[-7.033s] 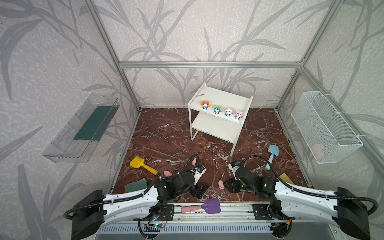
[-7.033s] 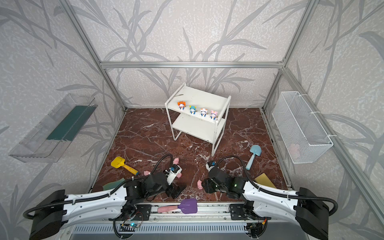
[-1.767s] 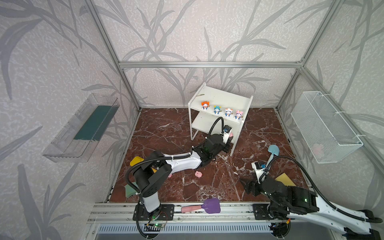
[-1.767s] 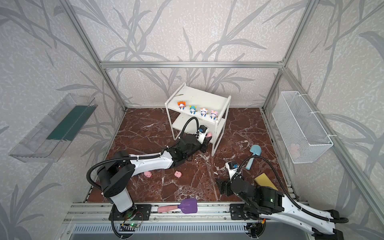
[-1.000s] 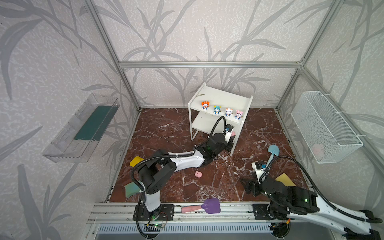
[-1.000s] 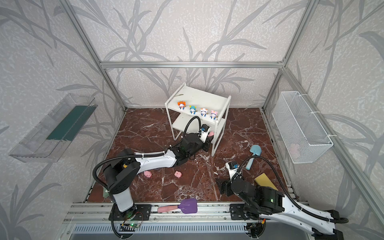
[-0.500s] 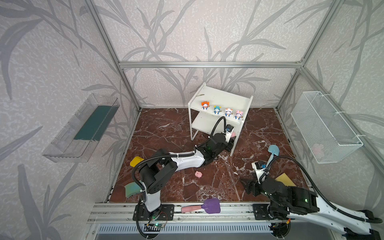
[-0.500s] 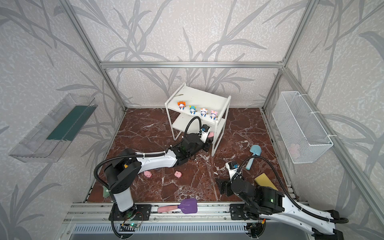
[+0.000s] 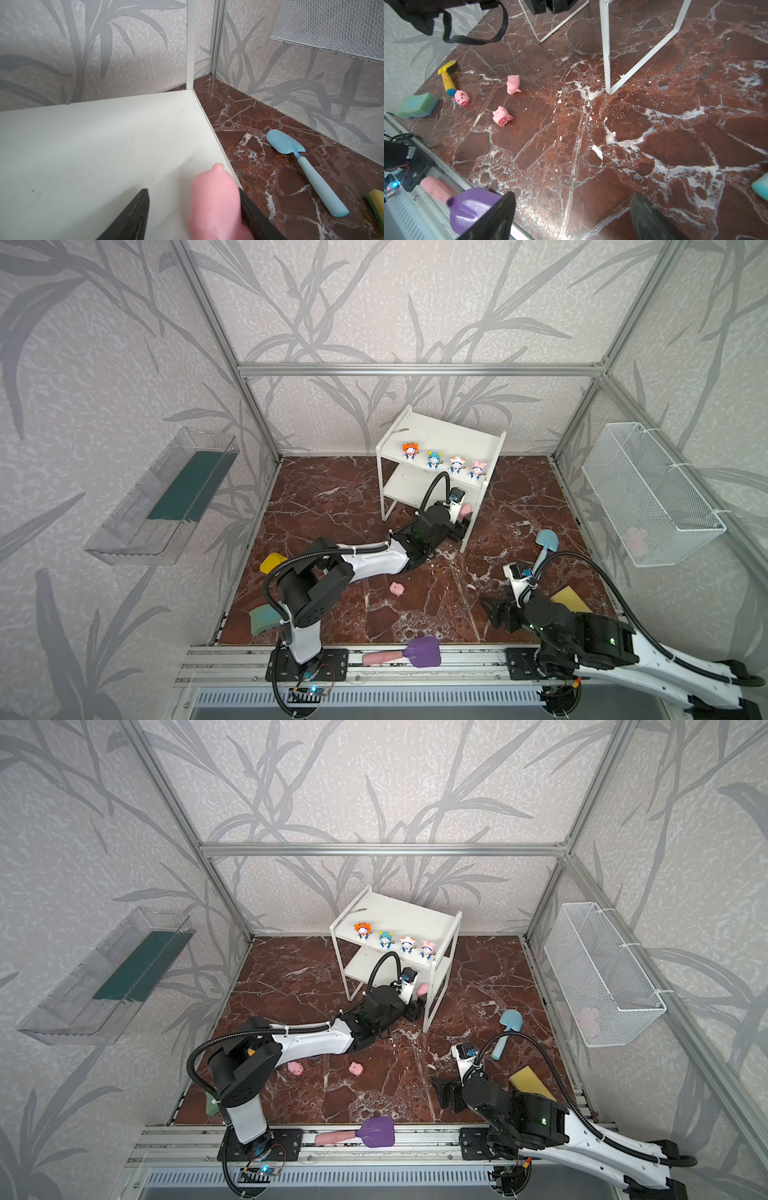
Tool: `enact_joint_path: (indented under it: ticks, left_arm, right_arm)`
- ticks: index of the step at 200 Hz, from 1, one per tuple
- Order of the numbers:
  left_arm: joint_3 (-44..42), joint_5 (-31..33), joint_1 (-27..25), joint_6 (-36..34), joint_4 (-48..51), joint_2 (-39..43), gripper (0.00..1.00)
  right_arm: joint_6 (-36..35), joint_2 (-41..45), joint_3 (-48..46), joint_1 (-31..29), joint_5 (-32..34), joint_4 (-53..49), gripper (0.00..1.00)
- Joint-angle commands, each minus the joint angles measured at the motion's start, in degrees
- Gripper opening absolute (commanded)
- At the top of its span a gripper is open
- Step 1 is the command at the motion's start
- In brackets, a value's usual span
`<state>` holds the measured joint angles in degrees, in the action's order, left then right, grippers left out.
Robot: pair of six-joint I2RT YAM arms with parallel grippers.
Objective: Place and organize the plastic toys onto the shelf
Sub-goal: 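Lower the pink pig onto the lower shelf and open the left gripper, then withdraw the left gripper from the shelf while the right gripper reaches toward the pig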
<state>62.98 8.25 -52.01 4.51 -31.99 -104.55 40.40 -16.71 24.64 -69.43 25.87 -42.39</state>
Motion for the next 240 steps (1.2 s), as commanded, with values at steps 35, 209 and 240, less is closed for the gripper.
enact_joint_path:
  ticks: [35, 209, 240]
  left_arm:
    - [-2.61, 2.27, 0.37, -1.96, -0.51, 4.91, 0.80]
    - [-19.97, 2.11, 0.68, -2.54, 14.95, 32.70, 0.99]
    - [-22.84, 1.29, 0.61, -0.82, 23.56, 40.47, 0.99]
  right_arm:
    - [-0.59, 0.54, 0.81, -0.09, -0.03, -0.82, 0.87]
    - [0.82, -5.22, 2.05, 1.08, 3.70, 1.34, 0.88]
    - [-4.43, -7.60, 4.27, 15.10, -5.32, 4.98, 0.88]
